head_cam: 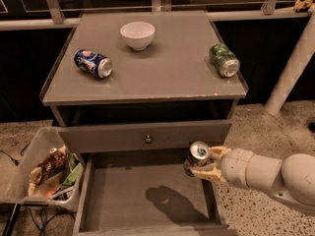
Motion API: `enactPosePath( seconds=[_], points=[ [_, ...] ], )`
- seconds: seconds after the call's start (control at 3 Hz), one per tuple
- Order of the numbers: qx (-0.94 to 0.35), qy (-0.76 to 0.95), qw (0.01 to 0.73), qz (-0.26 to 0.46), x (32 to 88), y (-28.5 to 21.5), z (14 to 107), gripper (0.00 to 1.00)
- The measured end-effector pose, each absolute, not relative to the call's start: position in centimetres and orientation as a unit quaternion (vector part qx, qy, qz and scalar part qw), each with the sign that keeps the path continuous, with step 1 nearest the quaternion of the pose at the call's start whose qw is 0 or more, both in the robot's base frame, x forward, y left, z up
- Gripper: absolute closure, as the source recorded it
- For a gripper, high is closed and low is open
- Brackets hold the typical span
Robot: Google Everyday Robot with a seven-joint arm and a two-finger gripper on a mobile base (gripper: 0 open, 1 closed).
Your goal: Place redbull can into middle drawer
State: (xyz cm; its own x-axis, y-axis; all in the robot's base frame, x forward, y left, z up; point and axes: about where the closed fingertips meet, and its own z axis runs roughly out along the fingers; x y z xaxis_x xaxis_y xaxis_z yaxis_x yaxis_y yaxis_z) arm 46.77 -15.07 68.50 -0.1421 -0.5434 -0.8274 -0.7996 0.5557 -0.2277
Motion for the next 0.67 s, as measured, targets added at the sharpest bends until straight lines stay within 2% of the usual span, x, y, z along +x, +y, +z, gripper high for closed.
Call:
enactPosePath(
  seconds=[0.67],
  points=[
    [-0.460,0.746,0.457,0.149,47.0,-13.2,65.7,1.00]
  ],
)
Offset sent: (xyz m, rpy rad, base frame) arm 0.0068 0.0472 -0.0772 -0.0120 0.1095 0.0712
